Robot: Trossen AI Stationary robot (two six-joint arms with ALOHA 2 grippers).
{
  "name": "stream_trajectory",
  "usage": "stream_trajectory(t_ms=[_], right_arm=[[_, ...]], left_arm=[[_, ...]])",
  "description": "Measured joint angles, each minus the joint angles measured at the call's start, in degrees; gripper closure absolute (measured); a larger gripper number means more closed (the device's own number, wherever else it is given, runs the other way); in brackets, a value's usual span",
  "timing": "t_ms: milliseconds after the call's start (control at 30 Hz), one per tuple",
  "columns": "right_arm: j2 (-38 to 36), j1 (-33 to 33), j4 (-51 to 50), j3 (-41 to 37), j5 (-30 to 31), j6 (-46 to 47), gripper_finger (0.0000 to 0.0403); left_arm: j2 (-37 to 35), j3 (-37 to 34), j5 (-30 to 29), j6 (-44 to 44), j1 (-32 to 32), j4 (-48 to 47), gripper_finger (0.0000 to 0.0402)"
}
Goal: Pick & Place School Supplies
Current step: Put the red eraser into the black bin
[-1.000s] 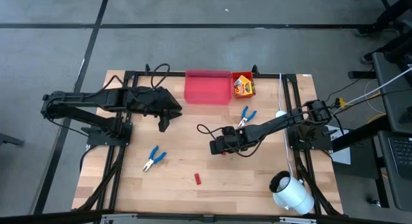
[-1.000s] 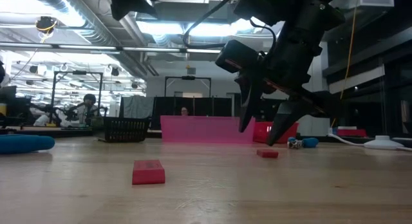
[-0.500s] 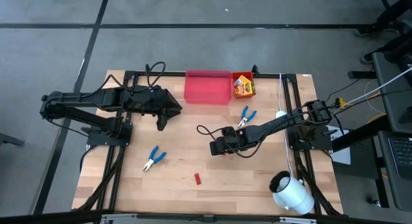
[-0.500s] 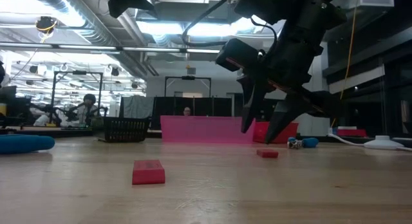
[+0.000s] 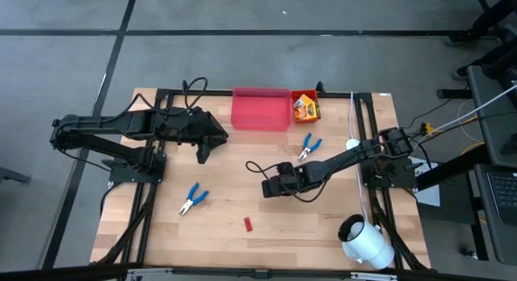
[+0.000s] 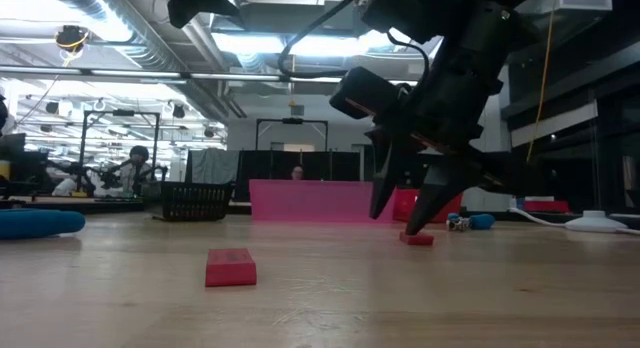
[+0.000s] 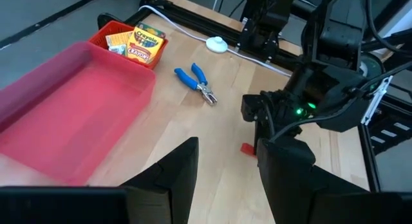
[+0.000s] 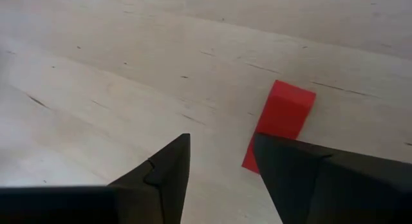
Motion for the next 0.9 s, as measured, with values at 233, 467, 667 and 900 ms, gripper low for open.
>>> stream_trajectory(t_ms=[233,467,667,900], right_arm=[[-0.1,0.5,-1.0,0.0,0.5,0.3,0.0225],[-0.2,1.2,-0.9,0.0,0.9,0.6,0.0225],[-2.1,2.0,-2.5,-0.4,3.4,2.1,0.0224],[-2.6,1.9,-1.5,-0.3,4.2,2.1,0.0224]], left_arm=[[0.0,0.0,0.3,-0.4,0.0,0.0,0.0245],[0.0,0.0,0.3,0.1,0.0,0.0,0.0245],[0.0,0.0,0.2,0.7,0.0,-0.1,0.0245],[0.0,0.0,0.0,1.3,0.0,-0.2,0.0245]])
